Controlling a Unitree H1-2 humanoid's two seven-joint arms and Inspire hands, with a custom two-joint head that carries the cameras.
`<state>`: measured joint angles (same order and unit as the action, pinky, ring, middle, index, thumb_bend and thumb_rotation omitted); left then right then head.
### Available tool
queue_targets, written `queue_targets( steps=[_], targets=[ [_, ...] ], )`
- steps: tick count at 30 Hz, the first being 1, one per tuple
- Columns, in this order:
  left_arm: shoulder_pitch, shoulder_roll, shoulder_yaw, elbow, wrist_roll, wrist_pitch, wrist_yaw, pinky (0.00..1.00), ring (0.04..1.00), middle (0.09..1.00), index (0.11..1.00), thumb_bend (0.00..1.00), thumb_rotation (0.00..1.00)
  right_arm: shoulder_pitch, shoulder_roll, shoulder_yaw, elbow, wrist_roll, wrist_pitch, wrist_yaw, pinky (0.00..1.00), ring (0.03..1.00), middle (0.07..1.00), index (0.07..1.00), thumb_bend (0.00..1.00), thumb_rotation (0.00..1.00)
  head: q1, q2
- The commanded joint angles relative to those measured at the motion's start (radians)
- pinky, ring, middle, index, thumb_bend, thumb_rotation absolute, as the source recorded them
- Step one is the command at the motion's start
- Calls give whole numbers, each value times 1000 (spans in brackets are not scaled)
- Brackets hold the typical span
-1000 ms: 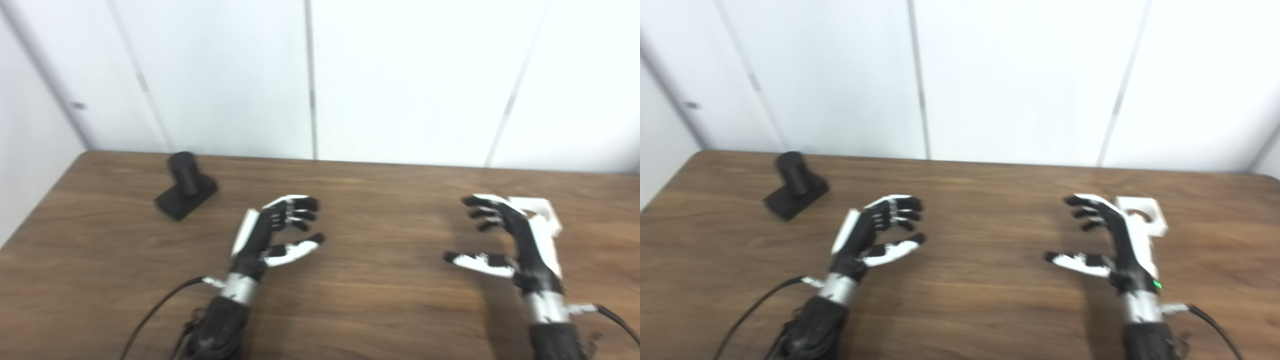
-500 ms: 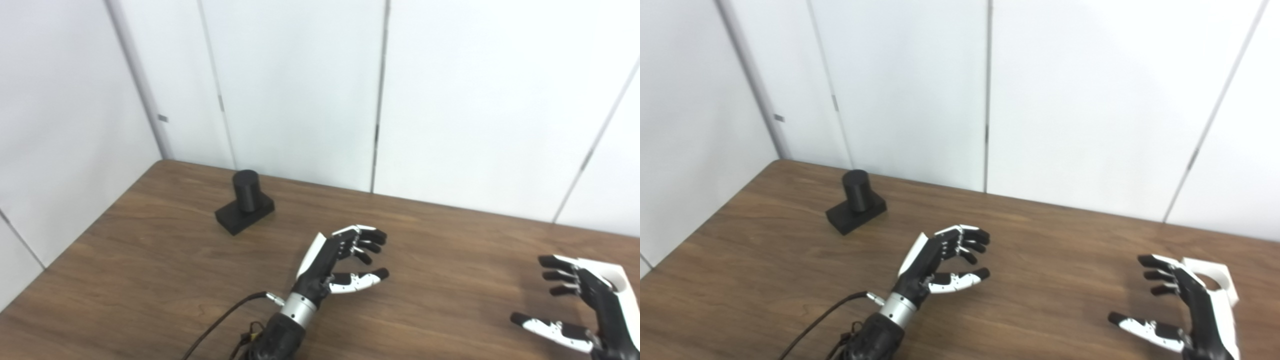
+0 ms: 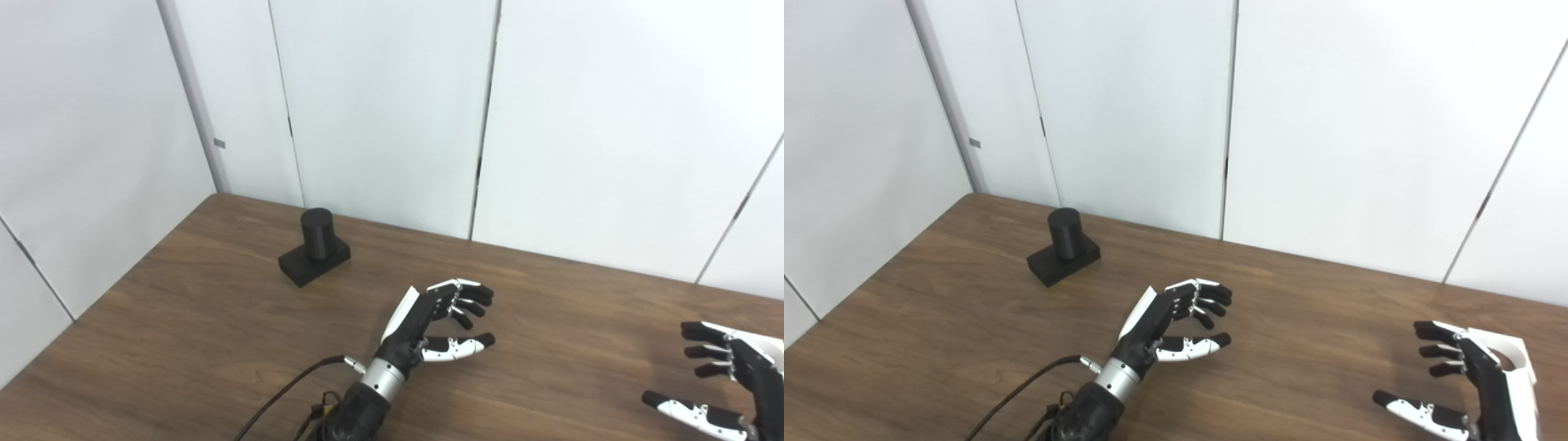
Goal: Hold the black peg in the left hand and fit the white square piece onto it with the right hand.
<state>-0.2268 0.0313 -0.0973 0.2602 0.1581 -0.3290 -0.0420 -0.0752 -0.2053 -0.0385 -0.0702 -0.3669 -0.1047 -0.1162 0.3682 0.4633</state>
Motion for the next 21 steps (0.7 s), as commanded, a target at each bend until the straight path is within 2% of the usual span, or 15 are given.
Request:
queue_targets(
  steps=[1, 5, 8, 11, 13, 21],
  targets=[
    [-15, -6, -2, -16, 28, -31, 29, 536, 652, 690, 665, 618, 19, -21, 1, -5, -51, -7, 7, -5, 505, 623, 687, 669, 604, 0, 0, 2],
    [-22, 9, 3, -50, 44, -24, 39, 497, 635, 698, 658, 689, 18, -20, 1, -3, -60, -5, 13, -1, 500, 622, 687, 669, 602, 0, 0, 3],
    [-33, 46, 2, -96, 32, 26, -2, 537, 663, 709, 669, 765, 76, -21, 0, -5, -63, -5, 17, 0, 491, 617, 683, 667, 607, 0, 5, 3],
    [-43, 95, -6, -142, 25, 93, -65, 610, 721, 748, 696, 776, 139, -22, -1, -5, -71, -4, 20, 5, 483, 613, 681, 666, 603, 0, 9, 2],
    [-47, 115, -6, -166, 24, 125, -85, 623, 754, 764, 699, 798, 151, -22, -2, -6, -71, 0, 16, 7, 483, 613, 680, 664, 604, 0, 11, 2],
    [-65, 171, 32, -240, 26, 198, -84, 602, 754, 773, 718, 797, 123, -21, -4, -10, -85, 8, 41, 18, 493, 619, 685, 665, 603, 0, 19, 0]
  ],
)
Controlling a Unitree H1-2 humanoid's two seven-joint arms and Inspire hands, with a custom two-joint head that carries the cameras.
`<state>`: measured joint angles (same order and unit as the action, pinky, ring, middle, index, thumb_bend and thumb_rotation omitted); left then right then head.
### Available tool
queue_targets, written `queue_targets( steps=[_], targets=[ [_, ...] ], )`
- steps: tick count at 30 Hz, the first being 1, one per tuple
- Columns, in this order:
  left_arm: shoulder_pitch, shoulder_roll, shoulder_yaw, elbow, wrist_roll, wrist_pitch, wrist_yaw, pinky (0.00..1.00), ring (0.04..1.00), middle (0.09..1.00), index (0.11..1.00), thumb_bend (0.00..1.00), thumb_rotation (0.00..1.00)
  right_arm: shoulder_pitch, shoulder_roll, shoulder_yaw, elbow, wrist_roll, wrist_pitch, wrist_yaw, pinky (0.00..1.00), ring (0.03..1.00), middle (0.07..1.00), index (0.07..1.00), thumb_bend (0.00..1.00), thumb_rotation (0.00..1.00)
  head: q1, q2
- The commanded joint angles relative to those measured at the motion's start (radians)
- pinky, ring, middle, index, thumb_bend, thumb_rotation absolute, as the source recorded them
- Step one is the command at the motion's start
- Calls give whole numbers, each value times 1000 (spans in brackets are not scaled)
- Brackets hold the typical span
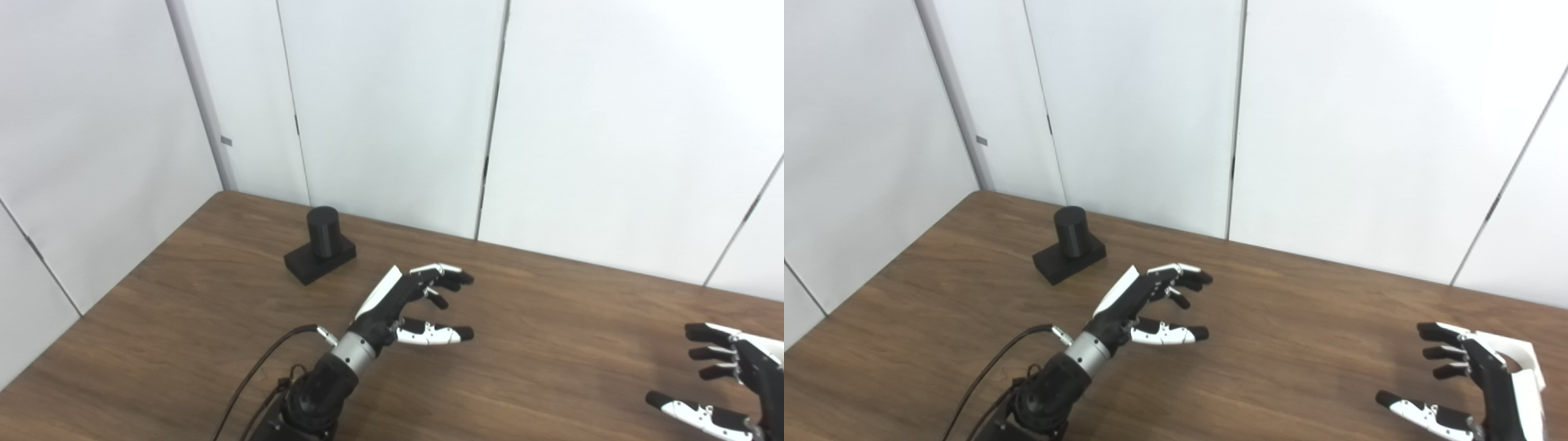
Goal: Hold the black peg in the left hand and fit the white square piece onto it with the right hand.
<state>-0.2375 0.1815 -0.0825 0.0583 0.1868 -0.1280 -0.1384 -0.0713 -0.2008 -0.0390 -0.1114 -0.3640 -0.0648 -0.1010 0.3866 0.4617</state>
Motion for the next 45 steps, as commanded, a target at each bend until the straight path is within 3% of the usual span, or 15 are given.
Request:
queue_targets(
  steps=[1, 14, 24, 32, 40, 45],
  targets=[
    [-56, 25, 25, -44, -5, 3, 13, 610, 752, 772, 719, 793, 111, -24, -8, -9, -49, 7, 8, 6, 491, 617, 685, 667, 602, 0, 2, 1],
    [-67, 75, 92, -77, 41, 48, 48, 625, 761, 787, 737, 767, 108, -27, -10, -10, -53, 6, 5, 6, 487, 608, 676, 658, 610, 0, 4, 4],
    [-117, 116, 165, -40, 2, 74, 65, 665, 773, 784, 710, 824, 79, -26, -11, -15, -58, 10, -4, 4, 490, 617, 678, 658, 606, 0, 4, 3],
    [-140, 149, 187, -49, 14, 108, 80, 681, 778, 787, 725, 789, 55, -23, -5, -8, -78, 2, 20, 12, 481, 611, 678, 655, 616, 0, 5, 2],
    [-162, 176, 205, -46, 53, 138, 114, 667, 762, 774, 753, 800, 95, -23, -2, -6, -87, 1, 33, 15, 479, 606, 676, 656, 610, 0, 5, 3],
    [-173, 194, 210, -31, 89, 136, 148, 715, 824, 818, 782, 813, 135, -23, -4, -5, -84, -1, 27, 11, 483, 608, 675, 654, 609, 0, 7, 4]
  ],
)
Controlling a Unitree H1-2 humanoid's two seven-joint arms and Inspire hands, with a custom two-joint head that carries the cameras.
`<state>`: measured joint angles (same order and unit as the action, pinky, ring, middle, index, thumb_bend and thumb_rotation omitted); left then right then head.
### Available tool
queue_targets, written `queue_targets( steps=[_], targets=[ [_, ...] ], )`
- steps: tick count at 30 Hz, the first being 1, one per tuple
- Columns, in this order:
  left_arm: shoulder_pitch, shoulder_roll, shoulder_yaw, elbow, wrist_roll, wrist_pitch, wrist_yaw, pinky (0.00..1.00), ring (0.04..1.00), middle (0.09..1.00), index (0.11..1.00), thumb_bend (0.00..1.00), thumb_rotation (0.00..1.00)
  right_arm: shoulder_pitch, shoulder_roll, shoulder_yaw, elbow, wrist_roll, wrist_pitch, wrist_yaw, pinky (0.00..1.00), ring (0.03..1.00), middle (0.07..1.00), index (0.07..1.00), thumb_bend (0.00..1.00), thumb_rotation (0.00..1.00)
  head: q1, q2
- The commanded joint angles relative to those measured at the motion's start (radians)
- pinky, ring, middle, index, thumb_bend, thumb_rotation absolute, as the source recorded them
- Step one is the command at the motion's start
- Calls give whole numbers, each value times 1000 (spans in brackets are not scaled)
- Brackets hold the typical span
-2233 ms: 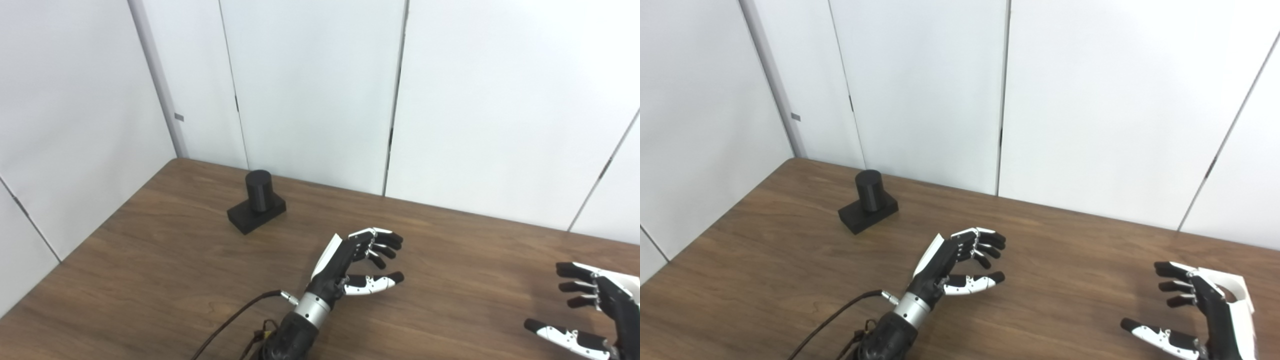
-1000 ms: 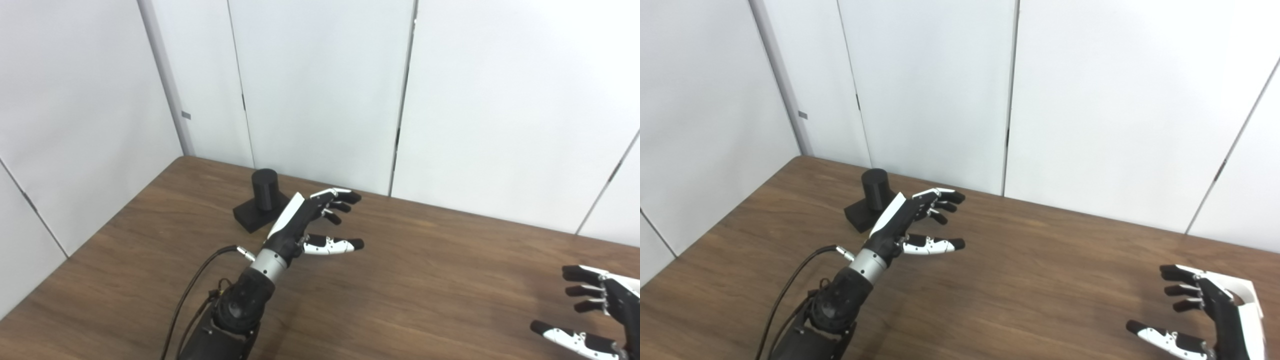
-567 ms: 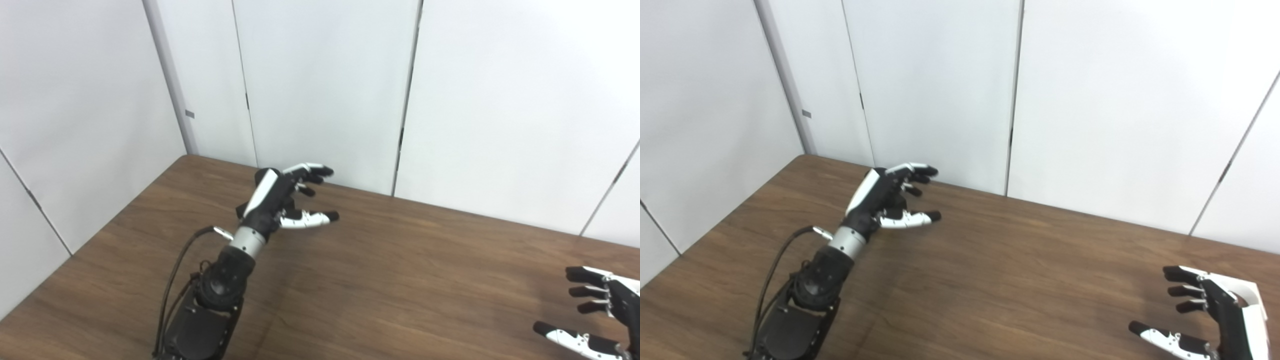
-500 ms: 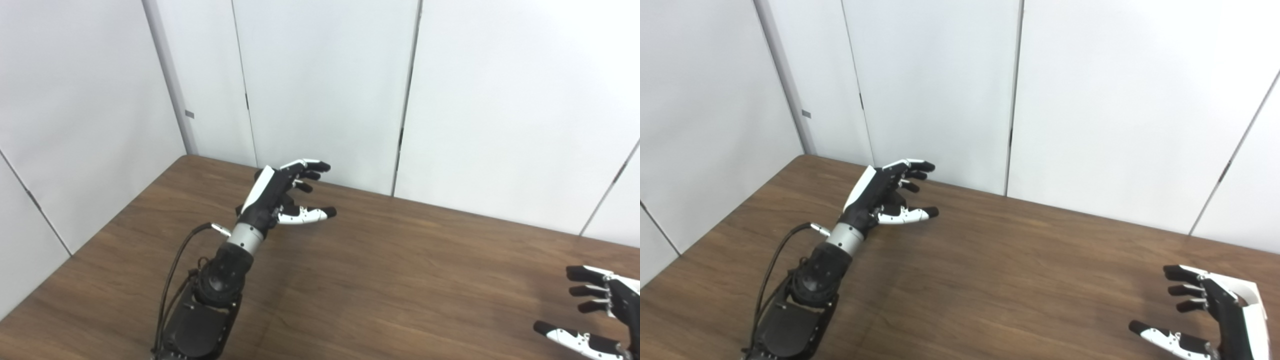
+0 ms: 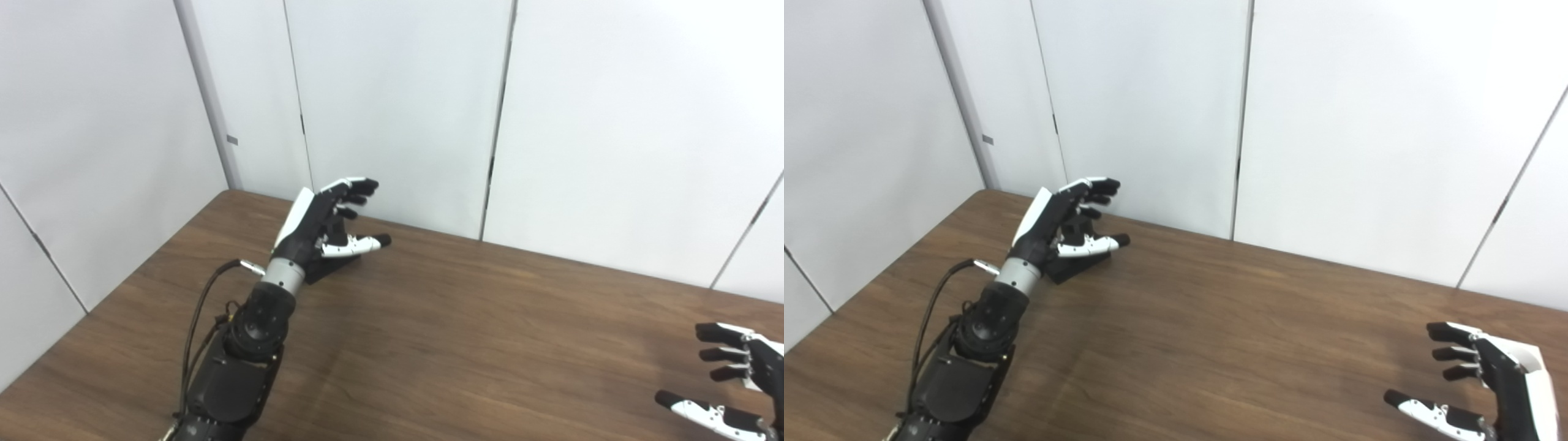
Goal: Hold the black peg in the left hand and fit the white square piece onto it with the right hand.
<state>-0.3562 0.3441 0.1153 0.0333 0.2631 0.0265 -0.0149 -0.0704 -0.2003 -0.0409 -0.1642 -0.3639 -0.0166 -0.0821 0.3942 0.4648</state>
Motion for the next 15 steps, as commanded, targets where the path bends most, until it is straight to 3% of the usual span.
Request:
queue_targets(
  steps=[1, 6, 15],
  targets=[
    [-57, 34, 17, -1, 7, -21, 28, 727, 844, 839, 795, 807, 134, -24, -3, -3, -36, -2, -12, -6, 485, 610, 676, 656, 607, 0, 0, 3],
    [-68, 49, 26, 8, 32, -12, 53, 753, 905, 891, 813, 801, 156, -25, -3, -2, -41, 2, -8, -2, 486, 610, 679, 660, 605, 0, 1, 4],
    [-81, 100, 19, 86, 93, -73, 112, 851, 938, 905, 799, 816, 181, -28, 4, -1, -41, 0, -4, -4, 483, 602, 672, 656, 612, 0, -2, 3]
  ],
)
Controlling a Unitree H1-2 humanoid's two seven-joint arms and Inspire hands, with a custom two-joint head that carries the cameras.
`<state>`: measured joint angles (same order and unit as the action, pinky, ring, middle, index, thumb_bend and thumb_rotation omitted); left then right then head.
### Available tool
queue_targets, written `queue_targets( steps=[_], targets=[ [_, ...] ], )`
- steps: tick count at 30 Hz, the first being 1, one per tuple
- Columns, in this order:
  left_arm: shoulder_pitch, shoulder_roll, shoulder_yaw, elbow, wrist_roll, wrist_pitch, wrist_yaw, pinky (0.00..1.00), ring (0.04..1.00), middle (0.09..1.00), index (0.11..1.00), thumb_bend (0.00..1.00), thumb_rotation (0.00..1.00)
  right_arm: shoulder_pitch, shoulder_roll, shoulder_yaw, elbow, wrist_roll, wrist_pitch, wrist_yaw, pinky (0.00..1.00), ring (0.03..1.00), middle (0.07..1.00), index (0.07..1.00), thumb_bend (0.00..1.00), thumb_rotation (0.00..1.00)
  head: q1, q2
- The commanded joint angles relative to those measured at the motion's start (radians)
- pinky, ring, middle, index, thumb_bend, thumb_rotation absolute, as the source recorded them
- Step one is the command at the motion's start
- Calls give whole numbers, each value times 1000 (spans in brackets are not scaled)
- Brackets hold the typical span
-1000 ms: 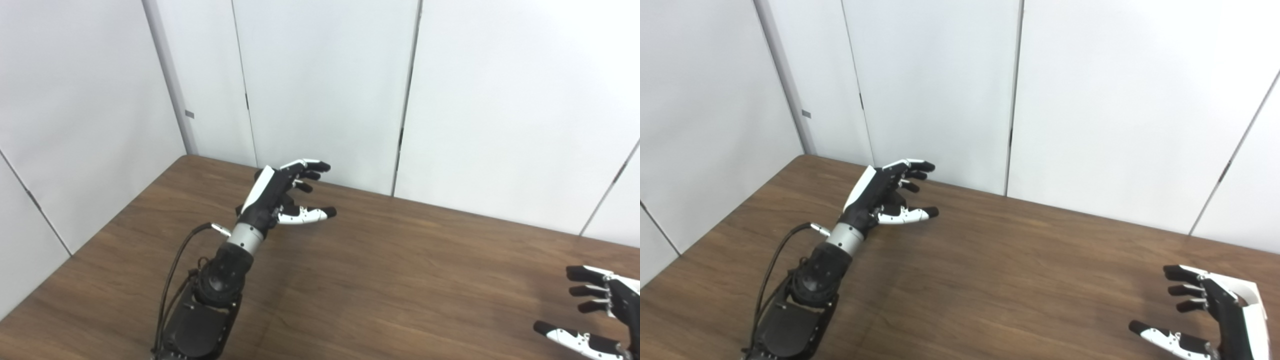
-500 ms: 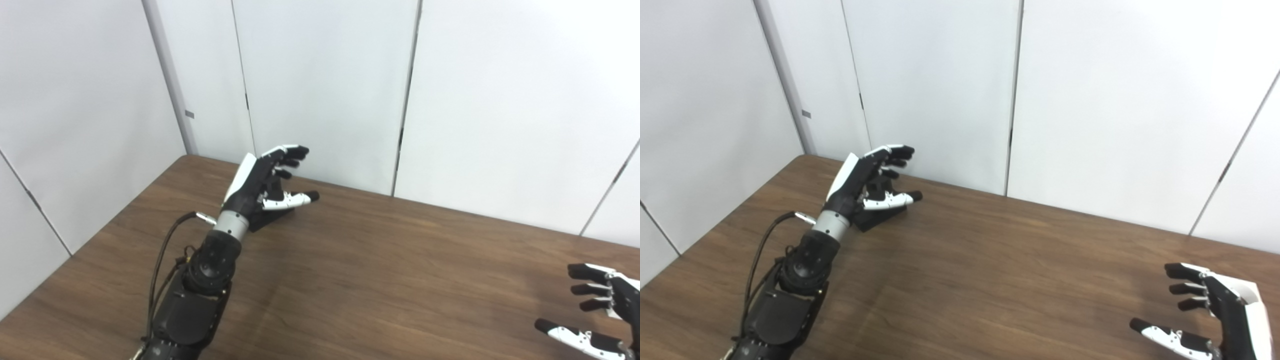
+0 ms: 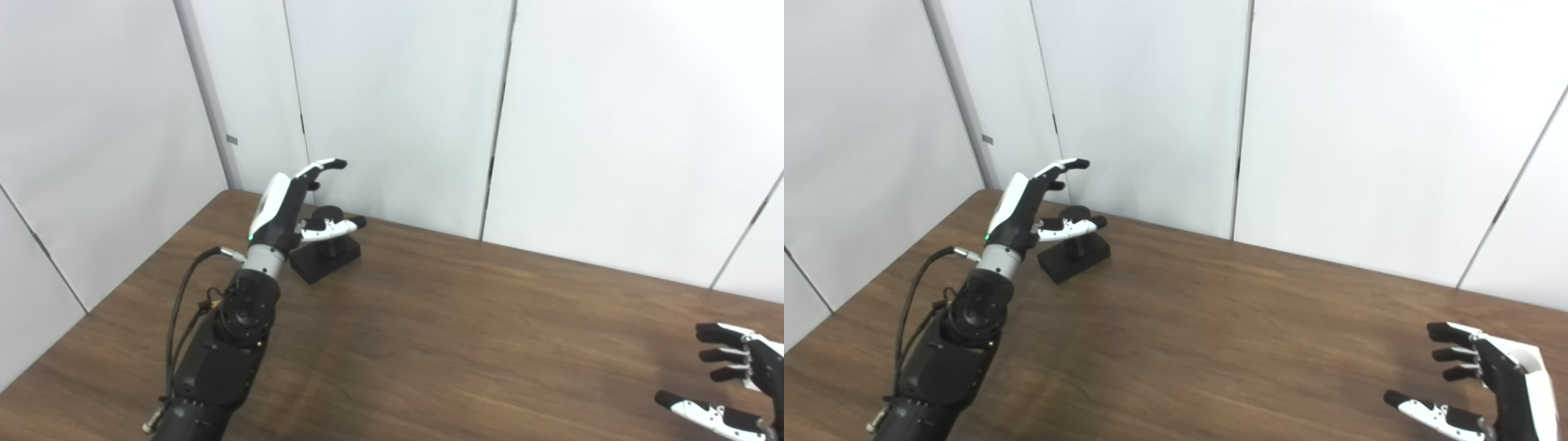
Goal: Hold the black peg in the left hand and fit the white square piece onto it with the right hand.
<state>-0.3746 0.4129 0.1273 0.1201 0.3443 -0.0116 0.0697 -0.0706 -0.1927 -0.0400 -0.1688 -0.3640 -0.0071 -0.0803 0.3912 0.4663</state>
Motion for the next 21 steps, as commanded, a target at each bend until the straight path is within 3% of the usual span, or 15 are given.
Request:
queue_targets(
  steps=[1, 5, 14, 21],
  targets=[
    [-63, 38, 3, 4, 21, -36, 29, 852, 940, 911, 802, 815, 187, -27, -4, -2, -36, -1, -14, -6, 482, 601, 672, 656, 611, 0, 1, 2],
    [-65, 75, -16, 13, 71, 10, 16, 873, 953, 937, 831, 868, 278, -26, 1, -2, -46, -2, -4, -2, 475, 601, 675, 657, 604, 0, 1, 3],
    [-83, 103, -35, 42, 191, 113, 49, 836, 998, 957, 834, 994, 354, -24, 1, -2, -48, -6, -3, -3, 475, 602, 678, 660, 603, 0, 1, 7],
    [-92, 116, -58, 67, 235, 187, 42, 983, 1000, 990, 836, 1000, 421, -21, -3, -1, -53, -11, -1, -1, 468, 598, 680, 661, 604, 0, -1, 10]
  ],
)
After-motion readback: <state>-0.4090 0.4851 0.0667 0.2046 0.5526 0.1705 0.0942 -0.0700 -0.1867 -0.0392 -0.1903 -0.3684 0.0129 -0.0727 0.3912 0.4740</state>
